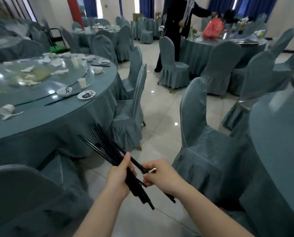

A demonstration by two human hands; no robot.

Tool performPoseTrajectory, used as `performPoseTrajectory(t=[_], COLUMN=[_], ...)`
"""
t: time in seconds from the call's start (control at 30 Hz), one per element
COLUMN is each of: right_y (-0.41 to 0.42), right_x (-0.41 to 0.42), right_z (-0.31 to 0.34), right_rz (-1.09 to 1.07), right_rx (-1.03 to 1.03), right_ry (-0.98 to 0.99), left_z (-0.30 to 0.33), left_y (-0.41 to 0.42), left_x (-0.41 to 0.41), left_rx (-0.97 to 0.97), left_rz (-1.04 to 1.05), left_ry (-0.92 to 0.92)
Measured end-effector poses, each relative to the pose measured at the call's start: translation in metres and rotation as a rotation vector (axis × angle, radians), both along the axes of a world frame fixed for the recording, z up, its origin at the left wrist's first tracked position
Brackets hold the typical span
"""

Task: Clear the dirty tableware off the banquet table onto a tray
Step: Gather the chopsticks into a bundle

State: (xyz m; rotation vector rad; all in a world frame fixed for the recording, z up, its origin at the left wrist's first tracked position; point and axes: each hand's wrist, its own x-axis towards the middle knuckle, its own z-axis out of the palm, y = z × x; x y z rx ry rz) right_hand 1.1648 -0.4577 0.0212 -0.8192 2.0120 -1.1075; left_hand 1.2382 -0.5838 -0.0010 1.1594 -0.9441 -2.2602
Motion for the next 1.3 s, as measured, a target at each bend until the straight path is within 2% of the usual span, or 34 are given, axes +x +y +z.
performPoseTrajectory(t=[0.23,0.5,0.57,0.7,0.9,1.0,1.17,1.3], right_y=[-0.066,-0.133,-0.144,-0.159,-0.157,-0.145,-0.13,-0.11], right_x=[-0.105,-0.248,-0.286,-0.354,-0.446,-0.503,-0.588,-0.639], right_z=[0.002,-0.01,-0.012,-0.009,-0.001,-0.001,0.004,0.007], right_rz=[0.004,-0.129,-0.311,-0.75,-1.173,-1.255,-1.238,-1.202], right_rx=[0.067,0.191,0.148,-0.148,-0.468,-0.515,-0.552,-0.437], right_ry=[0.174,0.352,0.254,-0.118,-0.352,-0.317,-0.199,-0.123], left_z=[0.005,0.012,0.02,0.041,0.06,0.058,0.058,0.062], left_y=[-0.062,-0.159,-0.188,-0.21,-0.173,-0.151,-0.121,-0.1], left_x=[-0.117,-0.285,-0.333,-0.432,-0.558,-0.615,-0.698,-0.761], left_rx=[0.066,0.136,0.133,0.14,0.215,0.197,0.149,0.078], left_rz=[-0.03,-0.129,-0.14,-0.271,-0.515,-0.637,-0.768,-0.88], left_ry=[0.01,0.089,0.128,0.209,0.252,0.283,0.28,0.241])
